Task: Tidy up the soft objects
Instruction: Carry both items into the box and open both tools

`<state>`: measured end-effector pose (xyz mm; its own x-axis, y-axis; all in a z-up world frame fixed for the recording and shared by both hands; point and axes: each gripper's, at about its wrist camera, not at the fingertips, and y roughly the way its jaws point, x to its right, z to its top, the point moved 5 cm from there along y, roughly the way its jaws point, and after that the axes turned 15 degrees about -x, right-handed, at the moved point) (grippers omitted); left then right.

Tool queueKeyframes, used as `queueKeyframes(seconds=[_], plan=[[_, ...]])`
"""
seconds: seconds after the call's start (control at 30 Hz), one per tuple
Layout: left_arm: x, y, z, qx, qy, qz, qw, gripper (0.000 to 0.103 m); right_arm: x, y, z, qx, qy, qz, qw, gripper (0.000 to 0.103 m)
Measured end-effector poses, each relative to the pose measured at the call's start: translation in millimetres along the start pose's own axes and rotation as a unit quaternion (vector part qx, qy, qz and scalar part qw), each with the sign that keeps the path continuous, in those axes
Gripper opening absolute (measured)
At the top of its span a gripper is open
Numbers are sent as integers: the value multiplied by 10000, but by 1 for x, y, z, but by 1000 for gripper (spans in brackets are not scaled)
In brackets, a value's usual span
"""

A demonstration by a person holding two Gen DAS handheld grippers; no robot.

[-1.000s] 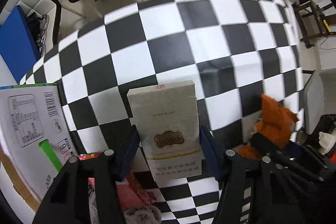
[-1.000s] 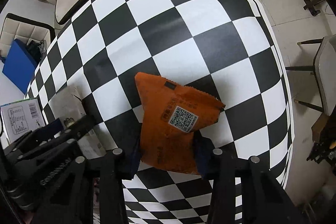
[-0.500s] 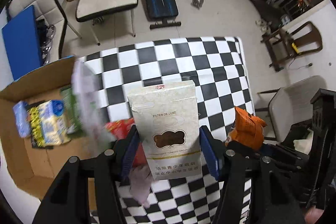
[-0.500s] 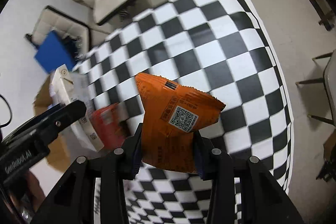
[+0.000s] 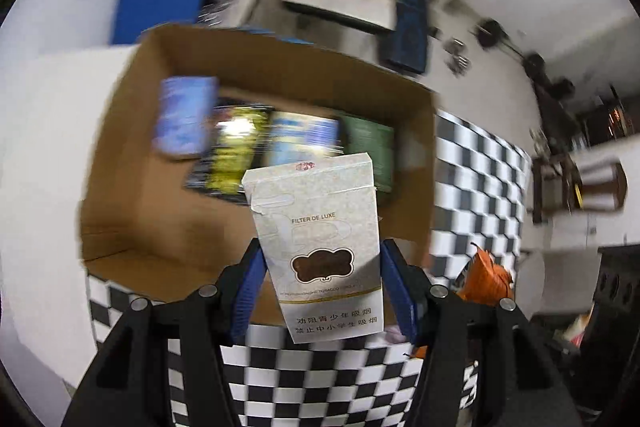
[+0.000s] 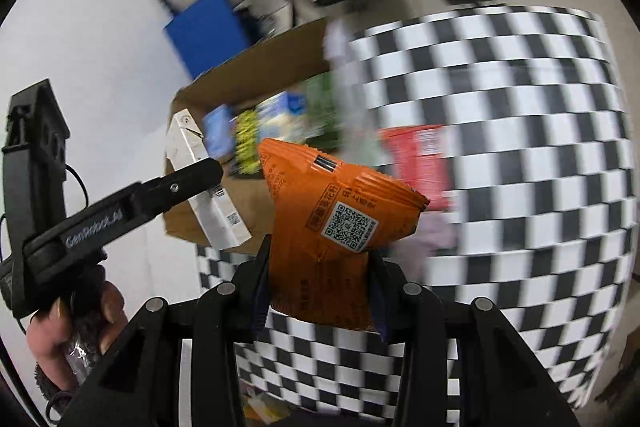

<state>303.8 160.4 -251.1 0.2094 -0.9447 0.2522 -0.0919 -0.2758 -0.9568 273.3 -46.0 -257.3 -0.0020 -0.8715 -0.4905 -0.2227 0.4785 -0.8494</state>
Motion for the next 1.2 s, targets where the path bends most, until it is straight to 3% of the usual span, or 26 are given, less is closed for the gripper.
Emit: queueKeyframes(seconds=[0.17, 0.33, 0.67, 0.7, 0.73, 0.77, 0.8, 1.0, 1.07, 1.2], plan=[[-67, 9, 13, -135, -644, 19, 9978, 55, -65, 62, 31, -318, -243, -119, 9991, 43], [-120, 33, 28, -460, -1271, -210, 9906, 55, -101, 117, 54, -655, -344, -309, 9968, 43], [-147, 61, 33, -967, -1513, -482, 9826, 56, -118, 178, 79, -1047, -375, -535, 9924, 46], [-149, 62, 33, -1003, -1510, -536, 9820, 56, -118, 181, 81, -1079, -356, -542, 9920, 49], [-151, 62, 32, -1027, -1502, -537, 9818, 57, -117, 184, 82, -1109, -341, -515, 9919, 62], [-152, 62, 32, -1027, -1487, -477, 9824, 64, -117, 185, 83, -1112, -339, -484, 9920, 76], [-154, 61, 32, -1002, -1460, -382, 9835, 77, -117, 186, 83, -1097, -327, -490, 9922, 81], [-147, 46, 28, -793, -1113, 99, 9906, 91, -111, 177, 82, -1027, -362, -749, 9912, 88], [-142, 39, 24, -654, -920, 361, 9930, 98, -108, 172, 79, -954, -408, -1044, 9891, 99], [-128, 31, 16, -408, -531, 800, 9945, 98, -97, 157, 75, -648, -579, -1812, 9796, 103]])
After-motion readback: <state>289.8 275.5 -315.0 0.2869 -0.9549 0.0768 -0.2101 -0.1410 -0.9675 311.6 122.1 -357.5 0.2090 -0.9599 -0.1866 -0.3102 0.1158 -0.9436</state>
